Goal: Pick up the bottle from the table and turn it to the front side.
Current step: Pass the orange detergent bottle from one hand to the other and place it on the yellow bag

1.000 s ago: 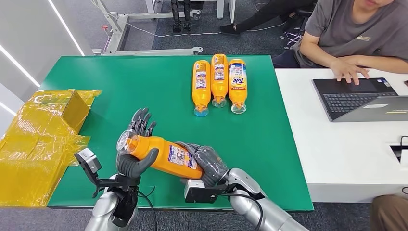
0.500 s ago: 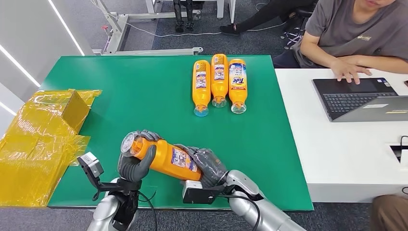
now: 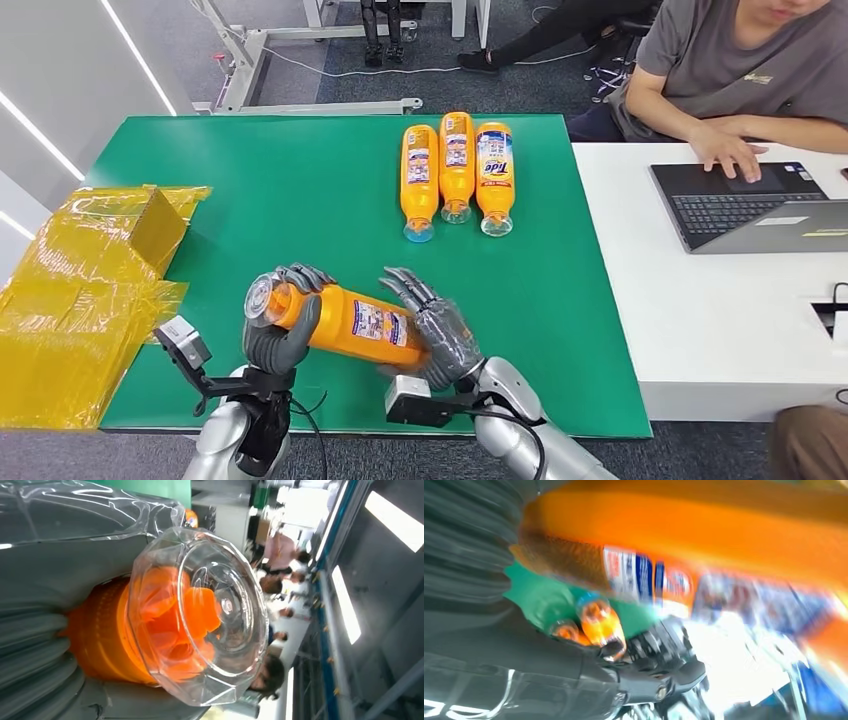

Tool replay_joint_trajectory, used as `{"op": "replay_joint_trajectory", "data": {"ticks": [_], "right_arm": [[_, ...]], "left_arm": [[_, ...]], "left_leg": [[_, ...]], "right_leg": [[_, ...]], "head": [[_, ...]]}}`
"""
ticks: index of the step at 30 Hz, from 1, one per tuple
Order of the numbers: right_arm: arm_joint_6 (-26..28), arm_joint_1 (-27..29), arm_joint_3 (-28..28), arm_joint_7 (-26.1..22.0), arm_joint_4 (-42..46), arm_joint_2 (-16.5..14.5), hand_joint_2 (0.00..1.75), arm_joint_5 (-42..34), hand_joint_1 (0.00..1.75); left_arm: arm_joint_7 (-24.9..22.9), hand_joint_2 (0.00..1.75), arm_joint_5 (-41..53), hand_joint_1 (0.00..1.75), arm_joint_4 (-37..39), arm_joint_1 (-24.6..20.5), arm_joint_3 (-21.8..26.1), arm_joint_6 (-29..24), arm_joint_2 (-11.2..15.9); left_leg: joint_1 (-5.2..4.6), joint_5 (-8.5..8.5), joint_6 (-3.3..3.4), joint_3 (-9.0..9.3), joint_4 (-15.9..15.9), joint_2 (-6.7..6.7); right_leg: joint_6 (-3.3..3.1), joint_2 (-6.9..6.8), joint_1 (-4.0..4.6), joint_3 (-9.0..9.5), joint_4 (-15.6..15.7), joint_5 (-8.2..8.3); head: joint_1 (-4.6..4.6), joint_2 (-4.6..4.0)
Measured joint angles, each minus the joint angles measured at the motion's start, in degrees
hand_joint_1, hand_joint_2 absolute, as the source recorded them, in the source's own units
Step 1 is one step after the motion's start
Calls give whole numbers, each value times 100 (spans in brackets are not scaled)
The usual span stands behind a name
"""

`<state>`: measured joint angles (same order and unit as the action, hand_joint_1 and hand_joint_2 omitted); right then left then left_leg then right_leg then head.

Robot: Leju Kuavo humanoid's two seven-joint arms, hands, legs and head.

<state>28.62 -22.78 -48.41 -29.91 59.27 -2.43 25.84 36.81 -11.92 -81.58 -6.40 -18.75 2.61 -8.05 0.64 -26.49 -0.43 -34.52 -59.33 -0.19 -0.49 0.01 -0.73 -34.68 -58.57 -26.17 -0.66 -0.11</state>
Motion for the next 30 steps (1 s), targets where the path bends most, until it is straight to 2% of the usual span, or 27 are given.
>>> {"op": "replay_joint_trajectory", "data": {"ticks": [4, 7, 12, 15, 19, 23, 25, 27, 30], "right_arm": [[533, 72, 158, -358, 301, -31, 175, -604, 0], [674, 98, 196, -507, 451, -35, 175, -845, 0], [881, 203, 206, -632, 642, -44, 175, -1064, 0], [1041, 327, 251, -750, 847, -56, 175, -1232, 0], [1132, 497, 377, -928, 1112, -77, 175, -1373, 0], [1137, 527, 407, -950, 1152, -85, 175, -1388, 0], [1144, 680, 557, -980, 1441, -103, 175, -1603, 0], [1149, 854, 746, -1009, 1846, -121, 175, -1876, 0], [1151, 883, 826, -1013, 2086, -120, 175, -1995, 0]], "left_arm": [[153, 175, -77, 175, -132, 50, 90, -1295, -31], [276, 175, 199, 175, -317, 66, 145, -2001, -19], [257, 175, 1655, 175, -656, 24, 188, -3236, 190], [-165, 175, 2892, 175, -679, -39, 200, -3724, 469], [-735, 175, 4114, 175, -681, -126, 231, -3901, 804], [-804, 175, 4264, 175, -681, -138, 232, -3910, 851], [-1192, 175, 4915, 175, -627, -289, 245, -3813, 1241], [-1759, 175, 5842, 175, -441, -553, 259, -3556, 1833], [-2010, 175, 6406, 175, -38, -818, 262, -3251, 2292]], "left_leg": [[0, 0, 0, 1, 0, 8], [1, 0, 0, 0, 0, 3], [1, 0, 0, 1, 0, 3], [1, 0, 0, 1, 2, 4], [2, 0, -1, 1, 3, 4], [2, 0, -1, 1, 3, 4], [2, 1, -1, 2, 3, 5], [2, 2, -2, 2, 4, 8], [2, 2, -3, 5, 4, 20]], "right_leg": [[0, 6, 0, -3, 0, 0], [0, 2, 0, -2, 0, 0], [-1, 3, 0, -2, -1, 0], [-1, 3, 0, -3, -1, -1], [-1, 4, 1, -3, -1, -1], [-1, 3, 1, -3, -1, -1], [-1, 4, 1, -3, -1, -1], [-2, 7, 2, -4, -2, -1], [-3, 17, 2, -6, -3, 1]], "head": [[0, 0], [0, 0], [-1, 0], [-1, 0], [2, 0], [2, 0], [0, 0], [-1, 0], [-1, 0]]}}
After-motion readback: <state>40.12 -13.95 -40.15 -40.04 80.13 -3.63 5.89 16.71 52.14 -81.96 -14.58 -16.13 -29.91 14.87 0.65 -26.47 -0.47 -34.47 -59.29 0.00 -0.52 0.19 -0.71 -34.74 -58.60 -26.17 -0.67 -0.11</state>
